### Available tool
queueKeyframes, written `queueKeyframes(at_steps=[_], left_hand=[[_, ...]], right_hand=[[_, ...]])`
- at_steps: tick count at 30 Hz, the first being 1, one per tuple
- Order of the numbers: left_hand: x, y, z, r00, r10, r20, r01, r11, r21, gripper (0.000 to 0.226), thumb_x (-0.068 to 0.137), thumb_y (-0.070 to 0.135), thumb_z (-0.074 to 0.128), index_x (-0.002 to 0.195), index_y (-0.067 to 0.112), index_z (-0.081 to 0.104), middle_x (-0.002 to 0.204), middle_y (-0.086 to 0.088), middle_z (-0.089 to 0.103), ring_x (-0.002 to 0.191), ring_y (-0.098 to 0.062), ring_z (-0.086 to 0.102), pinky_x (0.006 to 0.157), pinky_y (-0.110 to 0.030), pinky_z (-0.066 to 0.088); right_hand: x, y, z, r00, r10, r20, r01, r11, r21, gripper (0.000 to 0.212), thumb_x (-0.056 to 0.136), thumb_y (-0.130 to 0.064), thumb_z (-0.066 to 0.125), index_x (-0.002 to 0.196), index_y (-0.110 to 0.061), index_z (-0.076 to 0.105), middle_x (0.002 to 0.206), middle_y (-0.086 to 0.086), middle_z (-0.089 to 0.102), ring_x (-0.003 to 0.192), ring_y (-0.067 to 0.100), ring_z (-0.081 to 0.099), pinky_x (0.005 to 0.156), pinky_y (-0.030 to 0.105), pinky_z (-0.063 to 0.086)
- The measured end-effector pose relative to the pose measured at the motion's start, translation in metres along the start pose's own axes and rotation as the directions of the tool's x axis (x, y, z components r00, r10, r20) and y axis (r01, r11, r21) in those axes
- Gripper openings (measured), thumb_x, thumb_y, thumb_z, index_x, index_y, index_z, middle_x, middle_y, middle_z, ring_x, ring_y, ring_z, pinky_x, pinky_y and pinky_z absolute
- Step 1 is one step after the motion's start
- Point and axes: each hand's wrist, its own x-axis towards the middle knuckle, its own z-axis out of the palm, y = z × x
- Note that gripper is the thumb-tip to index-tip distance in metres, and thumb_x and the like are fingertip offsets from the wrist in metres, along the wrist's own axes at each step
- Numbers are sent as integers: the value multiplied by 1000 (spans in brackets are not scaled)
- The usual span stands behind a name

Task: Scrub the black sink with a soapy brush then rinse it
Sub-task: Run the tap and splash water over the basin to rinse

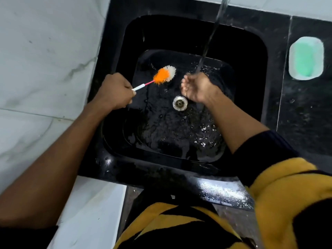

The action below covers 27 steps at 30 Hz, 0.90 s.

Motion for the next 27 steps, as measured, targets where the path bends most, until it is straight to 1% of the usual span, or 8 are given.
queueKeyframes(at_steps=[4,7,11,13,16,18,23,27], left_hand=[[-2,0,0,1000,-7,-1,7,1000,4,17,83,18,67,69,14,75,60,-2,71,39,-6,58,60,-24,54],[-2,2,1,1000,-7,7,7,1000,-5,15,84,18,68,72,14,76,61,-3,72,42,-10,59,62,-26,56],[0,5,3,1000,-2,12,3,1000,-8,15,84,19,68,73,14,77,60,-3,71,45,-10,61,63,-24,55],[1,8,3,1000,3,15,-2,1000,-15,15,83,18,67,72,14,76,60,-2,71,41,-5,59,60,-20,50],[0,16,6,999,20,36,-19,999,-33,16,85,17,68,72,13,76,61,-3,71,35,0,54,54,-17,44],[-3,20,7,999,28,39,-27,999,-36,17,86,15,67,71,11,75,61,-4,71,35,1,54,53,-17,42],[-6,24,8,999,-1,40,3,999,-53,16,87,14,67,73,11,75,61,-6,71,33,-2,53,50,-18,43],[-10,25,9,999,-16,32,17,999,-45,16,85,12,67,72,8,75,62,-10,71,36,-11,55,51,-18,45]], right_hand=[[-3,2,6,987,19,158,-17,1000,-15,34,98,-13,28,67,-16,43,62,1,44,51,13,40,46,22,32],[-22,11,-20,942,174,287,-7,865,-502,23,96,-3,34,80,-6,51,72,12,59,56,16,57,50,24,49],[-53,51,-91,748,664,-1,-66,74,-995,24,97,-3,43,97,9,64,100,28,68,74,22,69,71,29,57],[-56,59,-121,751,603,-268,-29,-375,-926,13,94,-5,53,91,-4,65,76,10,69,57,8,60,56,20,51],[-59,27,-127,913,317,-256,12,-648,-762,23,95,-13,53,108,-2,68,67,2,64,51,9,60,46,18,41],[-55,2,-110,997,50,-50,-20,-480,-877,21,94,-16,52,91,-6,70,76,8,67,64,19,64,51,21,44],[-28,-12,-49,995,44,90,12,840,-542,36,100,-10,29,68,-9,45,53,2,46,41,10,46,55,21,45],[-11,10,-5,999,-1,-36,5,992,123,37,101,-15,31,76,-7,56,64,6,59,58,16,54,61,27,46]])
